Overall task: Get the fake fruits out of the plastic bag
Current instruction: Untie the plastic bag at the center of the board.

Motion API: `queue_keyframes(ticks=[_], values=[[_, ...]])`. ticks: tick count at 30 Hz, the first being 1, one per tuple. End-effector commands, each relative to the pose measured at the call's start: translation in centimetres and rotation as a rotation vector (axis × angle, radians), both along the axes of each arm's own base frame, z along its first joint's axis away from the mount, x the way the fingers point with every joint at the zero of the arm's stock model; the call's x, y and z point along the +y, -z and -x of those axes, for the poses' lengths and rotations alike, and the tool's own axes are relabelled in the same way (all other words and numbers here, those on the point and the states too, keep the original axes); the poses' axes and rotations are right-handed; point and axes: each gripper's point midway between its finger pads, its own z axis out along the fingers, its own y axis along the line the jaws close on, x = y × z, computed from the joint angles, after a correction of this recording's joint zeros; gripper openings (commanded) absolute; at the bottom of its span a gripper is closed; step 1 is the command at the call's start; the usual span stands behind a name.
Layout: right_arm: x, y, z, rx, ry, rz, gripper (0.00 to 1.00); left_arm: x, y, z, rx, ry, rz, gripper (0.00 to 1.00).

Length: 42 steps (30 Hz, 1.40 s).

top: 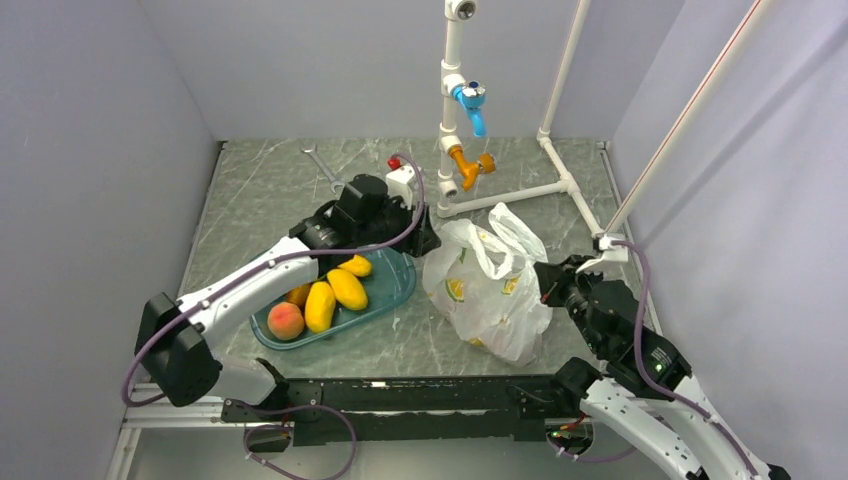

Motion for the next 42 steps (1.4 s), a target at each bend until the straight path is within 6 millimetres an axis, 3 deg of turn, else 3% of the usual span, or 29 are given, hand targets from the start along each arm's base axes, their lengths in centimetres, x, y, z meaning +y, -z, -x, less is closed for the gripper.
queue_keyframes(ticks=[1, 6, 9, 10, 11, 12, 14, 20, 23, 25, 29, 32, 36, 40, 42], values=[[0.8, -1.8, -0.8, -0.032, -0.023, 0.028, 0.0, 0.3, -4.4, 3.1, -0.087, 0.049, -0.168, 0.64], [1.6, -1.7, -1.0, -0.031, -0.039, -0.006, 0.0, -3.4, -6.3, 8.1, -0.201, 0.038, -0.285, 0.65], [1.8, -1.7, -1.0, -0.024, -0.042, -0.034, 0.0, -5.4, -7.4, 9.6, -0.449, 0.026, -0.306, 0.68], [1.9, -1.7, -0.9, -0.017, -0.045, -0.042, 0.0, -6.3, -8.1, 9.8, -0.538, 0.013, -0.306, 0.8], [2.1, -1.7, -0.8, -0.012, -0.051, -0.051, 0.0, -6.9, -8.7, 10.1, -0.612, 0.024, -0.321, 0.86], [2.2, -1.8, -0.7, -0.008, -0.058, -0.057, 0.0, -7.7, -8.7, 10.2, -0.664, 0.035, -0.348, 0.98], [2.4, -1.8, -0.5, -0.007, -0.071, -0.069, 0.0, -8.8, -9.0, 9.5, -0.722, 0.017, -0.411, 0.99], [1.6, -2.5, -0.1, -0.018, -0.047, -0.098, 0.0, -11.2, -7.6, 7.5, -0.866, 0.02, -0.631, 0.99], [1.3, -2.7, 0.1, -0.023, -0.038, -0.114, 0.0, -11.4, -7.8, 6.5, -0.926, -0.007, -0.722, 0.88], [1.1, -2.4, 0.2, -0.017, -0.029, -0.12, 0.0, -10.9, -8.7, 5.9, -0.962, -0.067, -0.731, 0.72], [0.4, -1.4, 0.2, 0.01, 0.021, -0.138, 0.0, -8.5, -11.8, 5.3, -0.938, -0.166, -0.592, 0.23], [-0.2, -0.4, 0.3, 0.03, 0.063, -0.167, 0.0, -6.2, -12.2, 3.9, -0.764, -0.19, -0.437, 0.04], [-1.2, 0.7, 0.5, 0.049, 0.133, -0.228, 0.0, -1.7, -11.4, 0.7, -0.452, -0.281, -0.175, 0.0], [-3.7, 1.4, 0.8, 0.054, 0.269, -0.29, 0.0, 2.7, -12.0, -1.4, -0.29, -0.319, 0.093, 0.0], [-4.4, 1.3, 1.0, 0.042, 0.291, -0.299, 0.0, 3.9, -11.9, -2.2, -0.232, -0.304, 0.167, 0.0]])
